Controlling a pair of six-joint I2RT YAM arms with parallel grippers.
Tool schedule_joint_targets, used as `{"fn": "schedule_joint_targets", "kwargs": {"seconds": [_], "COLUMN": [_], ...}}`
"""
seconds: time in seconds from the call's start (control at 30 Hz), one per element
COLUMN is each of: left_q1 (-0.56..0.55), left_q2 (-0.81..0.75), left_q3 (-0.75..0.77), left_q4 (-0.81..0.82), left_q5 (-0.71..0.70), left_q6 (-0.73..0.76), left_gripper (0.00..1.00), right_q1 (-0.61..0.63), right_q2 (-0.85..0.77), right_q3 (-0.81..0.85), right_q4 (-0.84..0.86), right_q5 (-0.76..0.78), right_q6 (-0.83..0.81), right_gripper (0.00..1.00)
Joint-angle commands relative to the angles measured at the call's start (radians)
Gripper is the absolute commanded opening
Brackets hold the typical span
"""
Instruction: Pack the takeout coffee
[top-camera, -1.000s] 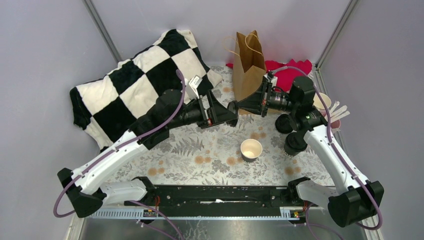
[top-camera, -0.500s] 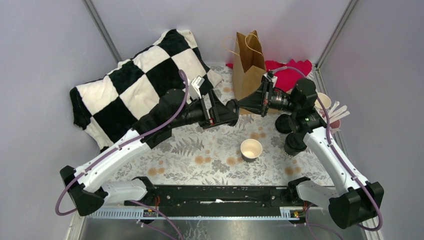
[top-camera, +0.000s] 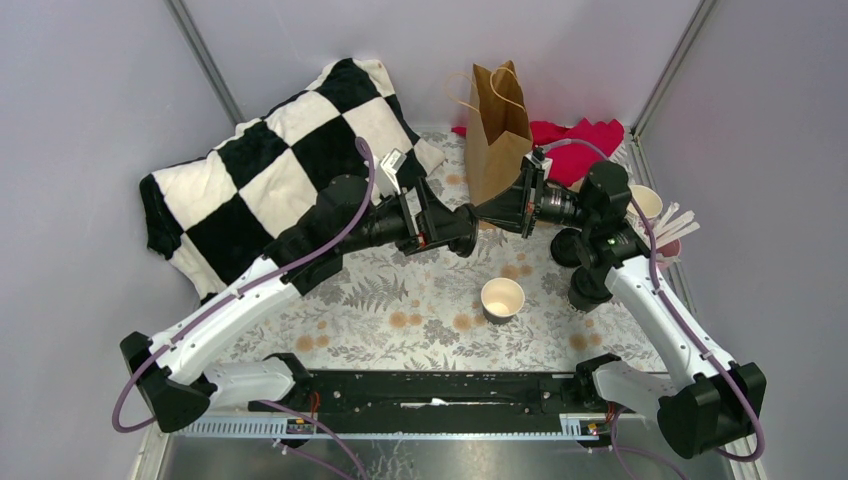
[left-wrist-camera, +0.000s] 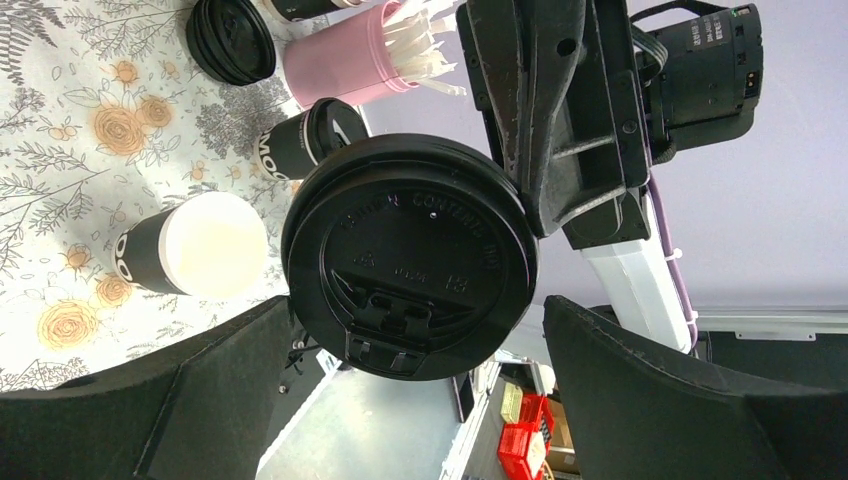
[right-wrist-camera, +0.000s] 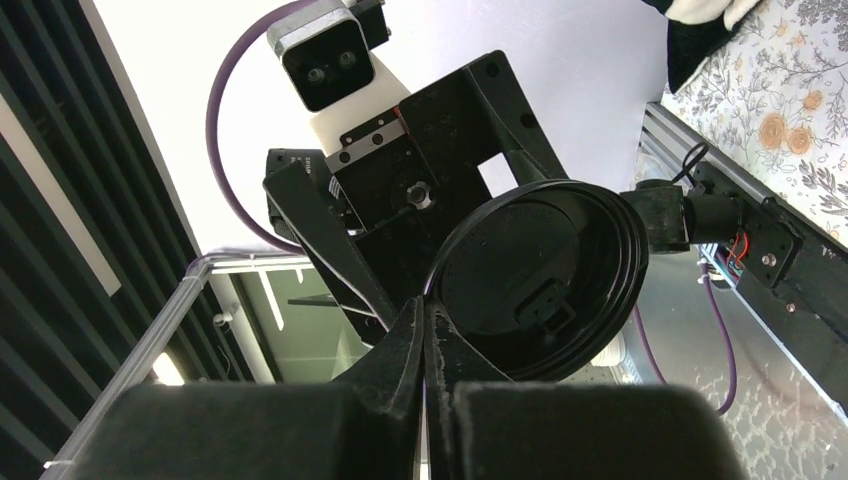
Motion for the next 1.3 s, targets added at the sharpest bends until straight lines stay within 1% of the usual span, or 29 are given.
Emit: {"fn": "schedule_joint_targets", "kwargs": {"seconds": [0.0, 0.23, 0.37, 0.5, 0.67, 0.7, 0.73, 0.77, 0.8, 1.27], "left_q1": [0.011, 0.01, 0.011, 0.01, 0.011, 0.011, 0.01, 0.01, 0.01, 0.01], "left_q2": [-0.014, 0.01, 0.013, 0.013, 0.014, 0.014, 0.013, 0.014, 0.014, 0.024], "left_q3": [0.042, 0.057, 0.054, 0.052, 0.055, 0.054, 0.055, 0.053, 0.052, 0.037], "left_q4": [0.026, 0.032, 0.035, 0.045, 0.045, 0.045, 0.044, 0.043, 0.043, 0.048], "left_q5": [-0.006, 0.001, 0.002, 0.002, 0.002, 0.002, 0.001, 0.002, 0.003, 0.031], "left_q6": [-0.001, -0.001, -0.002, -0.005, -0.005, -0.005, -0.005, -0.006, -0.007, -0.013], "left_gripper": [0.99, 0.98, 0.94, 0.84, 0.78, 0.78, 0.8, 0.86, 0.88, 0.87], "right_q1": [0.01, 0.013, 0.016, 0.016, 0.016, 0.016, 0.016, 0.016, 0.016, 0.016], "right_q2": [-0.03, -0.032, -0.035, -0.039, -0.039, -0.039, -0.039, -0.039, -0.041, -0.044], "right_q3": [-0.002, -0.01, -0.024, -0.029, -0.042, -0.043, -0.043, -0.044, -0.044, -0.054], "right_q4": [0.043, 0.069, 0.102, 0.122, 0.151, 0.153, 0.154, 0.154, 0.155, 0.19], "right_q5": [-0.038, -0.036, -0.032, -0.028, -0.027, -0.026, -0.025, -0.024, -0.023, 0.001], "right_q6": [-0.001, 0.019, 0.044, 0.059, 0.08, 0.082, 0.083, 0.083, 0.084, 0.115], "right_gripper": [0.0, 0.0, 0.0, 0.0, 0.0, 0.0, 0.0, 0.0, 0.0, 0.0]}}
